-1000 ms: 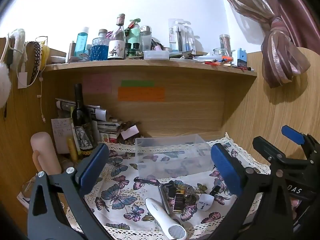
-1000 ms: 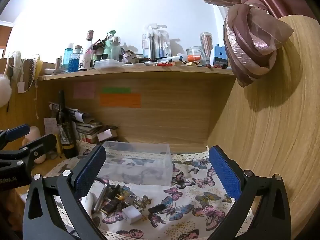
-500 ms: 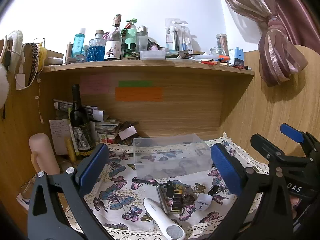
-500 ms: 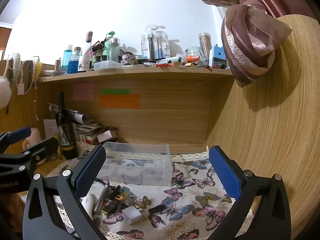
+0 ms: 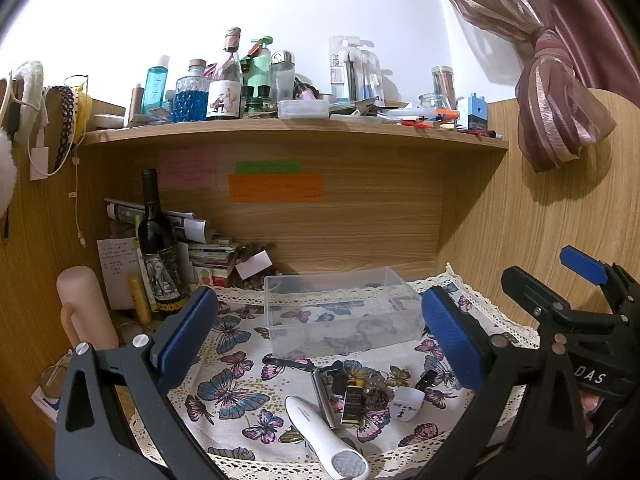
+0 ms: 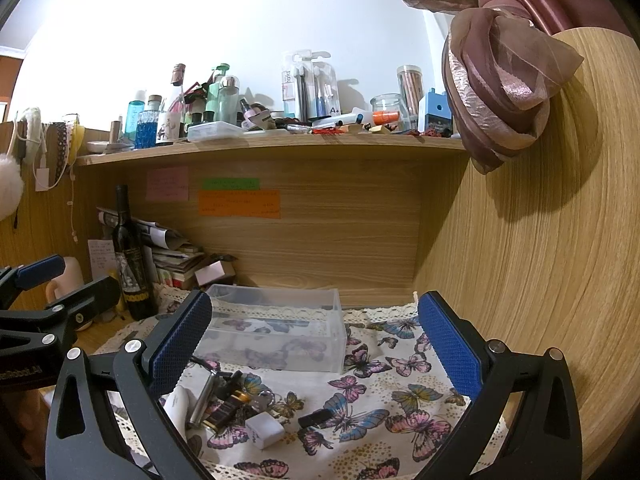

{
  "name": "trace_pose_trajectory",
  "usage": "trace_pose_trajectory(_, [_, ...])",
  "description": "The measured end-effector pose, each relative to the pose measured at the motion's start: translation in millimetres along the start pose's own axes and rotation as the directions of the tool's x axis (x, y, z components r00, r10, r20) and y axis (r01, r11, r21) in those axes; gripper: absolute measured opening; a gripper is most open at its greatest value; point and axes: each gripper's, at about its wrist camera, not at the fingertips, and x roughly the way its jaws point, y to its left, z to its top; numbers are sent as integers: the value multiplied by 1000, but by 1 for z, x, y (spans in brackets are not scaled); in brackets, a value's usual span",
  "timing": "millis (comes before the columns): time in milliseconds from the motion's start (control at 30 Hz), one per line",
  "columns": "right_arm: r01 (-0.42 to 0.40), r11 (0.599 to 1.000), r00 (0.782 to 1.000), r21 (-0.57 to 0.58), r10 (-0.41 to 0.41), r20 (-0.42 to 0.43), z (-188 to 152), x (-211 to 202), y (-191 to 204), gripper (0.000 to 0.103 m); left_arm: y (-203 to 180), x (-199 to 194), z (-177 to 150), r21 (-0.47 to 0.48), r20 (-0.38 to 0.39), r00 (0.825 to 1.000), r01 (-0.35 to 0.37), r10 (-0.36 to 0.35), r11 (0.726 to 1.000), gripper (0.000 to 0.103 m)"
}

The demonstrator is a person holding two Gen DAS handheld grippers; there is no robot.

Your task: Organize rigid objects

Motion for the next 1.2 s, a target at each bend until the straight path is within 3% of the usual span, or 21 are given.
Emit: trace_pose_trajectory(1200, [0, 1000, 1000, 1, 0, 4, 1, -2, 2, 103, -7, -2, 1, 3, 4, 1000, 12, -12, 1000, 103])
